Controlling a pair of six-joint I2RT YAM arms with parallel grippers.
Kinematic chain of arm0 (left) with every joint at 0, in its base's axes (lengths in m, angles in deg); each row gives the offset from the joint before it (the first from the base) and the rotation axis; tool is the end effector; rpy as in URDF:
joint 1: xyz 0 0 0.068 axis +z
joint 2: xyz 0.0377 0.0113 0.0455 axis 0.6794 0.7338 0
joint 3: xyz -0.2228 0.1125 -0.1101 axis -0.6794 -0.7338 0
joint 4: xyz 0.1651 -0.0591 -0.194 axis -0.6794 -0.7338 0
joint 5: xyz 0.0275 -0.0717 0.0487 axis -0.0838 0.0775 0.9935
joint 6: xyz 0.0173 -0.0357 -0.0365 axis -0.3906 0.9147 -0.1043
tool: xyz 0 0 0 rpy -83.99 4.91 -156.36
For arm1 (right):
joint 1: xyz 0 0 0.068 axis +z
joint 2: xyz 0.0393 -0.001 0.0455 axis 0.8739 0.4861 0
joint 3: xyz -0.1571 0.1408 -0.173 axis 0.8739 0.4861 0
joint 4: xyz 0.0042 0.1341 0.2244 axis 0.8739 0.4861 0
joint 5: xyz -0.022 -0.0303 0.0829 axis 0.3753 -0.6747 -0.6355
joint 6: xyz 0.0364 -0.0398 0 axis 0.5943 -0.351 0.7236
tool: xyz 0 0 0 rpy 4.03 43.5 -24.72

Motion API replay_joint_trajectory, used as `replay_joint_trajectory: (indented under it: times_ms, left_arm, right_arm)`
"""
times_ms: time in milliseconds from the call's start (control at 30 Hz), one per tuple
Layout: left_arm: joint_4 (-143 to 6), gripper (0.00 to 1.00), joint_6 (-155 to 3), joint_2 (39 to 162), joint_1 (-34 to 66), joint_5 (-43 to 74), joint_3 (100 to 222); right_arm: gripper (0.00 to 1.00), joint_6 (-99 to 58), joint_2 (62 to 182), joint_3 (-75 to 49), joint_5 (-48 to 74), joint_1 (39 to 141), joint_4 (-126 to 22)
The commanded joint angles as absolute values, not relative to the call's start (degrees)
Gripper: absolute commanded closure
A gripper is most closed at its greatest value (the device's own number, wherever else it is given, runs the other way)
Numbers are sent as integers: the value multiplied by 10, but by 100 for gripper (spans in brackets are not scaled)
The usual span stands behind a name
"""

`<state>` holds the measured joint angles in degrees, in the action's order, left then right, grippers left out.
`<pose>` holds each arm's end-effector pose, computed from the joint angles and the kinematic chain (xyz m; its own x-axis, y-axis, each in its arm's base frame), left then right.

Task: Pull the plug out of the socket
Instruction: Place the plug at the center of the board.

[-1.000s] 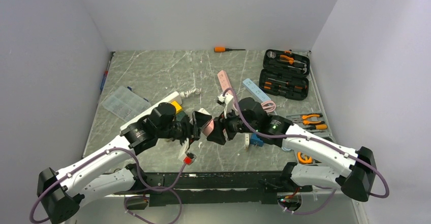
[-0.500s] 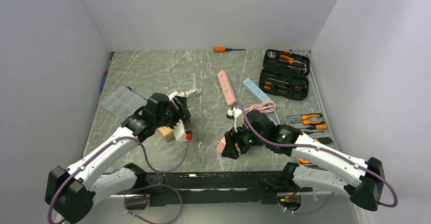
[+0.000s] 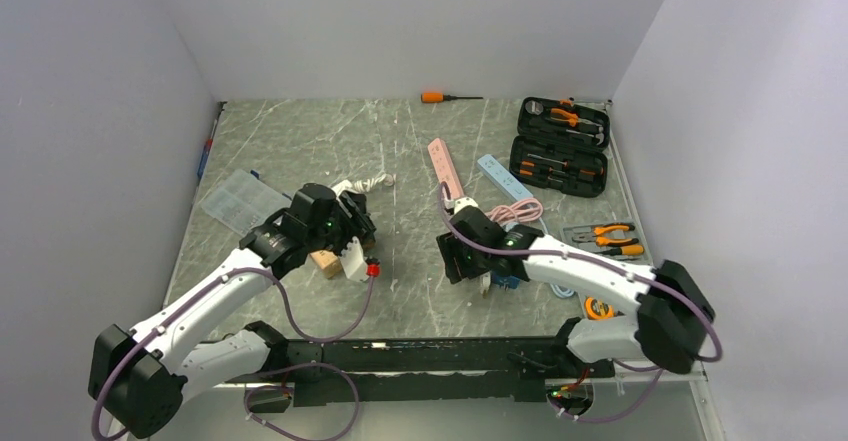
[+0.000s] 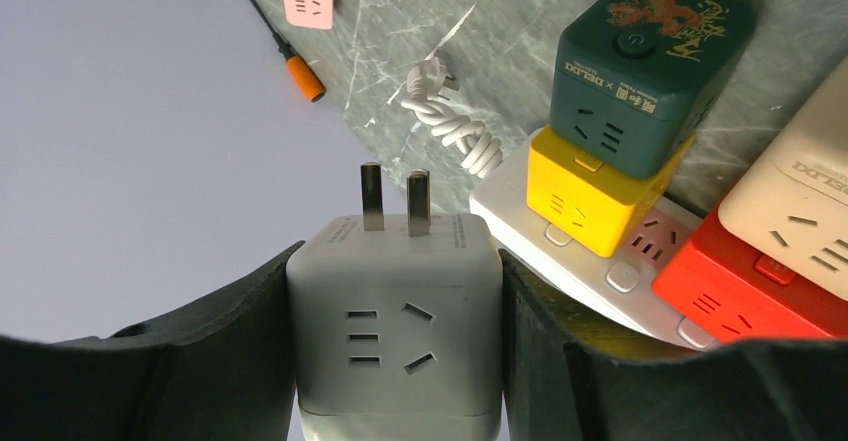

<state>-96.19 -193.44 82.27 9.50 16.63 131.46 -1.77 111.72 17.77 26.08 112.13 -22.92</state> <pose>0.1764 -0.1213 0.2608 0.7489 0.6505 0.1266 0.3527 -0.5529 0.7549 0.1535 0.1853 0.2181 -0.7874 -0.2977 -0.5398 -0.4463 0.8794 0.1660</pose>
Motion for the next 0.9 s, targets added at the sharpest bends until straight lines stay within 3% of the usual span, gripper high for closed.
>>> replay_joint_trajectory:
  times_ms: [0, 100, 167, 300, 367, 433, 467, 867]
  left_arm:
    - [-983, 98, -1898, 815, 89, 173, 1358]
    - [-1005, 98, -1878, 818, 88, 172, 1372]
    - [-1011, 98, -1866, 820, 86, 171, 1379]
    - [-1019, 97, -1856, 826, 83, 168, 1387]
    - [-1023, 97, -1856, 829, 79, 170, 1390]
    - [-1023, 97, -1856, 832, 73, 172, 1392]
    - [-1024, 97, -1856, 835, 70, 173, 1394]
    - [-1040, 97, -1816, 913, 5, 177, 1443]
  right_arm:
    - [100, 15, 1191, 148, 400, 1103, -271]
    - [100, 30, 1235, 154, 417, 1100, -282]
    - [92, 35, 1252, 159, 415, 1100, -291]
    - [47, 43, 1267, 164, 418, 1100, -296]
    - [31, 47, 1265, 163, 421, 1100, -293]
    - [7, 51, 1256, 157, 425, 1099, -284]
    - [1, 53, 1249, 150, 427, 1098, -276]
    - [0, 74, 1039, 37, 455, 1056, -159]
